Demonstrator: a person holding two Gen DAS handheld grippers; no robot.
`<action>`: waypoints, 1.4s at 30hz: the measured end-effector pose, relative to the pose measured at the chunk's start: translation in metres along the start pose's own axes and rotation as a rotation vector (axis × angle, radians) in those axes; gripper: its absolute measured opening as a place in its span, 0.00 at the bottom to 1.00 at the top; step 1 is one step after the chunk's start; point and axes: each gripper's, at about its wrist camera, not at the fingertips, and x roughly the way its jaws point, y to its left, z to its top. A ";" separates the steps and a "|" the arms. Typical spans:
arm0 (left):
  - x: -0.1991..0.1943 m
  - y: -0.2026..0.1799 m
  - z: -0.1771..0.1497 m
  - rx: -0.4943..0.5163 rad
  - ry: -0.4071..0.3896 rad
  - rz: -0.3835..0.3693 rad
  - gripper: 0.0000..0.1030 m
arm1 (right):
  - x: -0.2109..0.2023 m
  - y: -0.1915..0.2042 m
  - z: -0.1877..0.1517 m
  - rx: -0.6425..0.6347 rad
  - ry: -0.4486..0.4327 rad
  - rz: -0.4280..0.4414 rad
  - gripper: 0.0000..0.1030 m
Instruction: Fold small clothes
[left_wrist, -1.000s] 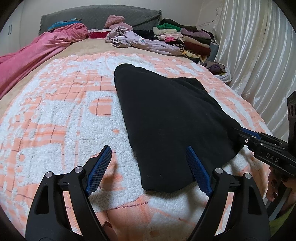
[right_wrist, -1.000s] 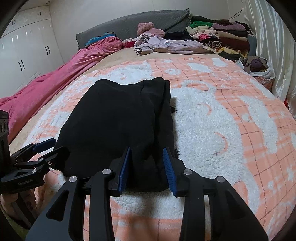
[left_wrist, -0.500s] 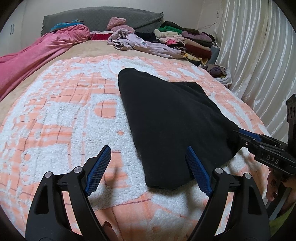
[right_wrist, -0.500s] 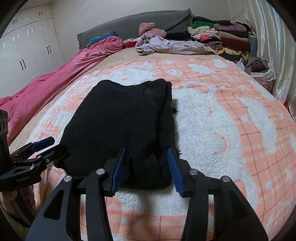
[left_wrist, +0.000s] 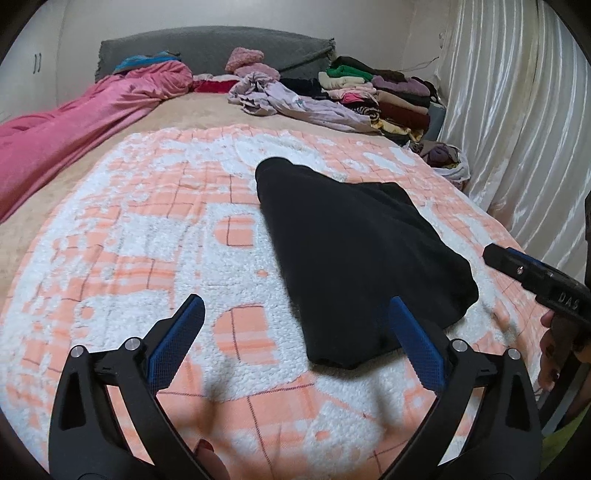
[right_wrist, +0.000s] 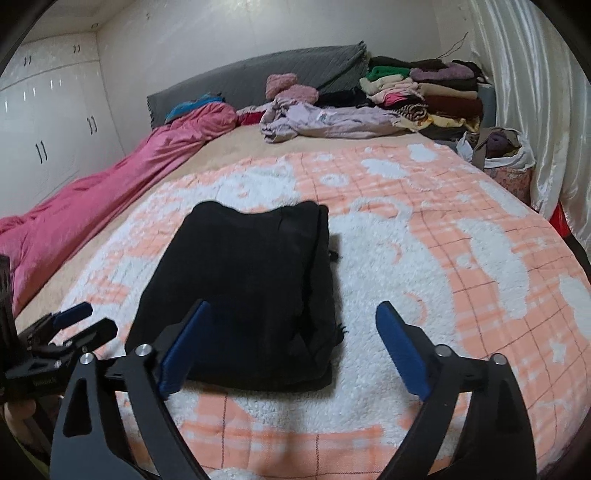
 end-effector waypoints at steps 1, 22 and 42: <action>-0.003 0.000 0.000 0.003 -0.006 0.008 0.91 | -0.002 -0.001 0.001 0.003 -0.006 -0.004 0.92; -0.042 -0.001 -0.008 0.002 -0.052 0.043 0.91 | -0.037 0.003 0.000 -0.007 -0.067 -0.028 0.93; -0.068 -0.002 -0.033 0.007 -0.054 0.056 0.91 | -0.063 0.018 -0.038 -0.034 -0.081 -0.014 0.96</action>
